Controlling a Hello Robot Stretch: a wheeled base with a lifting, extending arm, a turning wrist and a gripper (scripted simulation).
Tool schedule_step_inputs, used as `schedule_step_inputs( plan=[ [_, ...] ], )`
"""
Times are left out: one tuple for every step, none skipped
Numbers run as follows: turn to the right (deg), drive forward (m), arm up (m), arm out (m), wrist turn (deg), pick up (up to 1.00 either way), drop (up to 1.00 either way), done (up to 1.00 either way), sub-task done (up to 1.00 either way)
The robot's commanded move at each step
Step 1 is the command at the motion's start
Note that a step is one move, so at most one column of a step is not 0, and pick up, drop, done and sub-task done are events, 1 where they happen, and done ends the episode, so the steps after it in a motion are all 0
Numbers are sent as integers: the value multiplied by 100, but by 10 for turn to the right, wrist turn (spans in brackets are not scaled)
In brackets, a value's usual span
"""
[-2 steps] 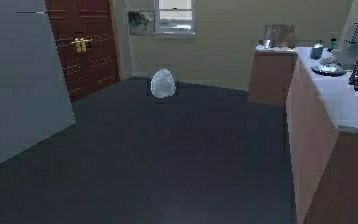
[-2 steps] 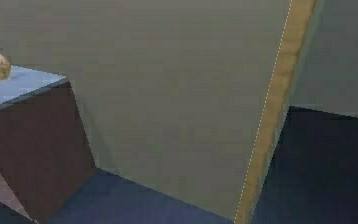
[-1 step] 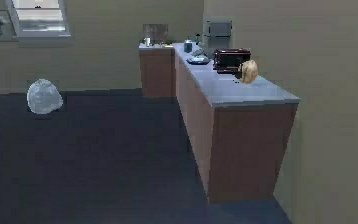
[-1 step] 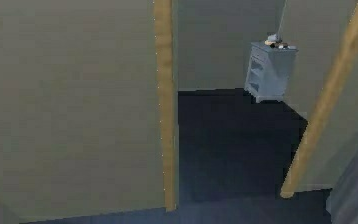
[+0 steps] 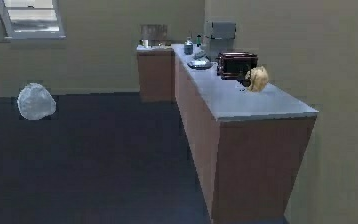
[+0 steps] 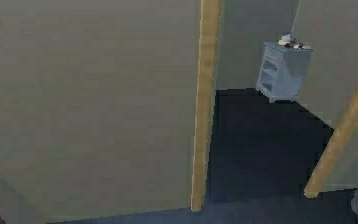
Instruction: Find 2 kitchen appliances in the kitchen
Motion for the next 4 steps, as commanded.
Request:
schedule_step_inputs(
  plan=[
    [60,0,0,0,0,0,0,0,0],
    [0,50,0,0,0,0,0,0,0],
    [120,0,0,0,0,0,0,0,0],
    [0,0,0,0,0,0,0,0,100]
  ],
)
